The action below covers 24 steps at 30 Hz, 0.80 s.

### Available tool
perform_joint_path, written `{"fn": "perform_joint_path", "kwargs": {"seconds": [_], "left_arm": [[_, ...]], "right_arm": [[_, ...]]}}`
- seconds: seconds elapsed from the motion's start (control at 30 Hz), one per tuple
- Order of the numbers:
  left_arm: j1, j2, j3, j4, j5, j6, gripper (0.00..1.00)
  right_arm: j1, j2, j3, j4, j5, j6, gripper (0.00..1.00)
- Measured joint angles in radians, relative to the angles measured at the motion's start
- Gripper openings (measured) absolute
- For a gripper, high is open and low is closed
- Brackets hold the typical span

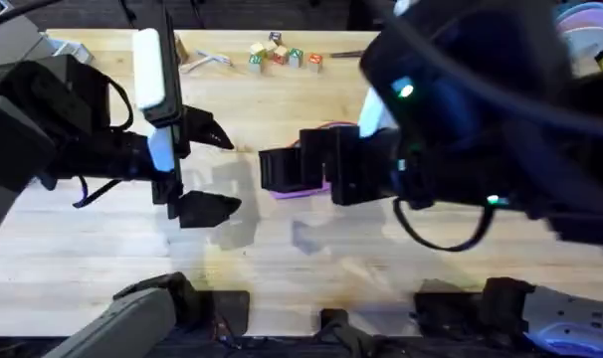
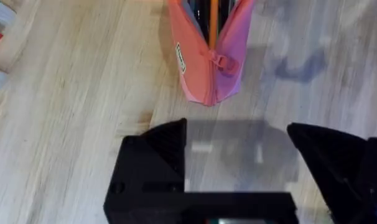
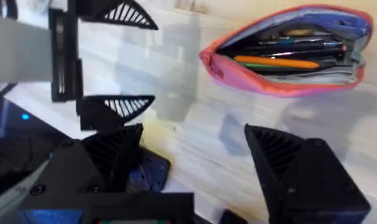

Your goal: Unzip the bag, pick up the pens from the table one at a time and place them inside, then zip the bag closed.

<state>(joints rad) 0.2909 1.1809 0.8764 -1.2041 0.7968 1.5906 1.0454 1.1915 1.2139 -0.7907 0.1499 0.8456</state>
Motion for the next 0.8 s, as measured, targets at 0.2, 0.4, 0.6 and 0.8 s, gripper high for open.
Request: {"fn": "perform_joint_path", "kwargs": {"seconds": [0.2,0.4,0.6,0.8], "left_arm": [[0.000,0.000,0.000,0.000,0.000,0.000,0.993],[0.000,0.000,0.000,0.000,0.000,0.000,0.993],[0.000,0.000,0.000,0.000,0.000,0.000,0.992],[0.000,0.000,0.000,0.000,0.000,0.000,0.993]], "right_arm": [[0.000,0.037,-0.074,0.103,0.015,0.069,0.998],[0.000,0.180,-0.088,0.159,0.027,0.118,0.998],[0.000,0.253,-0.088,0.222,0.038,0.177,0.998],[0.000,0.303,-0.089,0.247,0.042,0.203,0.998]]}}
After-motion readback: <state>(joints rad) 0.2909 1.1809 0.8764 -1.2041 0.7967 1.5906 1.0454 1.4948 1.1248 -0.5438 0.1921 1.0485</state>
